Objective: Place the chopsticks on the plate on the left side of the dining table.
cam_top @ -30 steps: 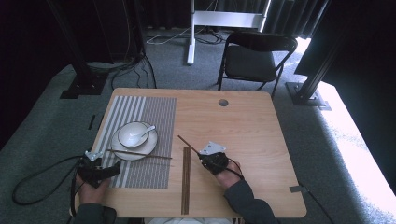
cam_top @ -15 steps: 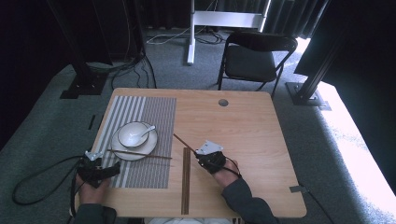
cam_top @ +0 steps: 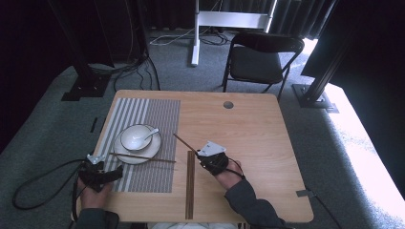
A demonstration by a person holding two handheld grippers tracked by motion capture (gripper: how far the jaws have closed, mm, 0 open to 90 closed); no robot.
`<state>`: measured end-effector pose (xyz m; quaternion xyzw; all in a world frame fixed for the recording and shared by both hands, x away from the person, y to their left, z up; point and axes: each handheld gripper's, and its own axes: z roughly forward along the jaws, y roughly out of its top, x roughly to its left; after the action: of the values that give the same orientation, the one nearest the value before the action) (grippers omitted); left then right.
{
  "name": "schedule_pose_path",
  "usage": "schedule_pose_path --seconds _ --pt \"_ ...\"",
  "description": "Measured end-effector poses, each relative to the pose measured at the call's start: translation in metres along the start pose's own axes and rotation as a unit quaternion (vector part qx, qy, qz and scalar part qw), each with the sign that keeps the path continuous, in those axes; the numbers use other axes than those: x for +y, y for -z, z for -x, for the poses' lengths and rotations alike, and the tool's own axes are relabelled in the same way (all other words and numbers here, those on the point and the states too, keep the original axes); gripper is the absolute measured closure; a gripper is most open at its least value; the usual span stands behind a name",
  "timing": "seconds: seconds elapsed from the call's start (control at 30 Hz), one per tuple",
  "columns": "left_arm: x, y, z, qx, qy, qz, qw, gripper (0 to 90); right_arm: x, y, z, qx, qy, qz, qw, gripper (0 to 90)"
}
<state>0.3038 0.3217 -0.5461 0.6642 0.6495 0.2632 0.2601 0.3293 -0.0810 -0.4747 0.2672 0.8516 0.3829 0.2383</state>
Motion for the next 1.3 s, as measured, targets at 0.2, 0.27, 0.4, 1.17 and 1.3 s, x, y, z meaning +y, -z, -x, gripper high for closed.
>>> schedule_pose_path --seconds 0.2,0.27,0.4,1.17,1.3 --pt "0.0 0.0 0.0 0.0 0.0 0.0 1.0 0.3 0.007 0.001 -0.002 0.002 0.006 0.007 1.0 84.3" --pt "0.0 0.0 0.0 0.0 0.0 0.0 1.0 0.3 0.009 0.001 -0.003 0.003 0.009 0.009 0.9999 84.3" --pt "0.0 0.0 0.0 0.0 0.0 0.0 1.0 0.3 0.014 0.001 -0.005 0.006 0.014 0.014 0.9998 84.3" --pt "0.0 0.0 0.0 0.0 0.0 0.0 1.0 0.3 0.031 -0.002 -0.02 0.028 0.05 0.034 0.9977 84.3" --pt "0.0 0.0 0.0 0.0 0.0 0.0 1.0 0.3 0.033 -0.004 -0.022 0.035 0.057 0.037 0.9971 84.3"
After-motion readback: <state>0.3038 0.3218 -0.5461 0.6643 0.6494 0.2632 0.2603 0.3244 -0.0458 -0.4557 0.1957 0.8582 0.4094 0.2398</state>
